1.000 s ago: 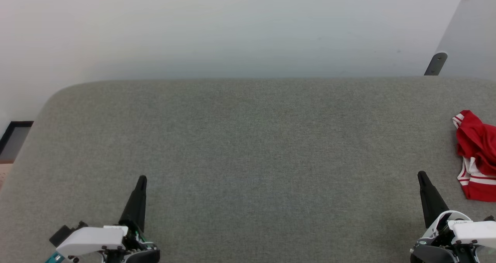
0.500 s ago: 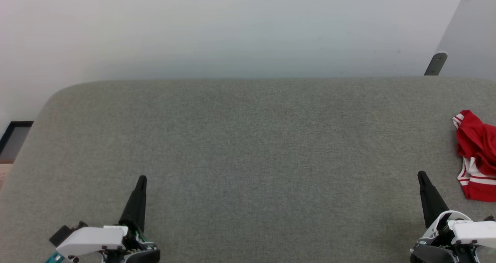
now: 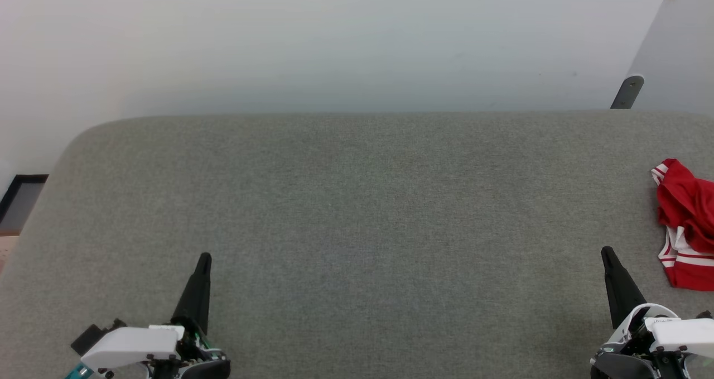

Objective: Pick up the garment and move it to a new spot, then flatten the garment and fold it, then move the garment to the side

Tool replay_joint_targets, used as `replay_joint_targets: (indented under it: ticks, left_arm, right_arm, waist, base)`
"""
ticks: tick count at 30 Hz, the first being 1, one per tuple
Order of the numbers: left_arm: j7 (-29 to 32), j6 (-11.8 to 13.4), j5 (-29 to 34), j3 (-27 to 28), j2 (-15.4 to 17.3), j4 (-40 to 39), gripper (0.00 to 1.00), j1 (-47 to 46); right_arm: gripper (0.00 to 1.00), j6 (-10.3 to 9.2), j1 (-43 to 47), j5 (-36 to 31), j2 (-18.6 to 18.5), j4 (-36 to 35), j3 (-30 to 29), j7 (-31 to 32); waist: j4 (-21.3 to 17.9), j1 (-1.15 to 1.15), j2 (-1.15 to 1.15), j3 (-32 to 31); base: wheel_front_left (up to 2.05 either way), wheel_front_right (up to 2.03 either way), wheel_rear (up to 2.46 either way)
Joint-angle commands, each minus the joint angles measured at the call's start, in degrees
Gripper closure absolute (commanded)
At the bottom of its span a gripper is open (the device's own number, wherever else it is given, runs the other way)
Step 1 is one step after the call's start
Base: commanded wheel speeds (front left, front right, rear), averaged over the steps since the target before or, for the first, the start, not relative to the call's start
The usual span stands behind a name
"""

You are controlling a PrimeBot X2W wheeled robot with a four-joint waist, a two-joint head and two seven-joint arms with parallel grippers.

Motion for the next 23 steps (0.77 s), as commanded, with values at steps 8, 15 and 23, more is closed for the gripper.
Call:
replay_joint_targets:
  ticks: [8,15,23]
  left_arm:
    - [0.1,-0.3,-0.2,0.1,0.0,-0.1,1.0,-0.5]
    - [0.1,-0.3,-0.2,0.1,0.0,-0.1,1.0,-0.5]
    - [0.1,-0.3,-0.2,0.1,0.0,-0.1,1.0,-0.5]
  right_arm:
    - [1.0,-0.02,-0.2,0.2,0.2,-0.1,0.0,0.1]
    - [1.0,-0.02,-0.2,0.2,0.2,-0.1,0.0,0.1]
    - [1.0,-0.02,-0.2,0.2,0.2,-0.1,0.0,0.1]
  waist:
    - [0.0,0.0,0.0,0.0]
    - [0.0,0.0,0.0,0.0]
    - [0.0,0.0,0.0,0.0]
  base:
    - [0.0,0.0,0.0]
    - [0.0,0.0,0.0]
    - [0.0,0.0,0.0]
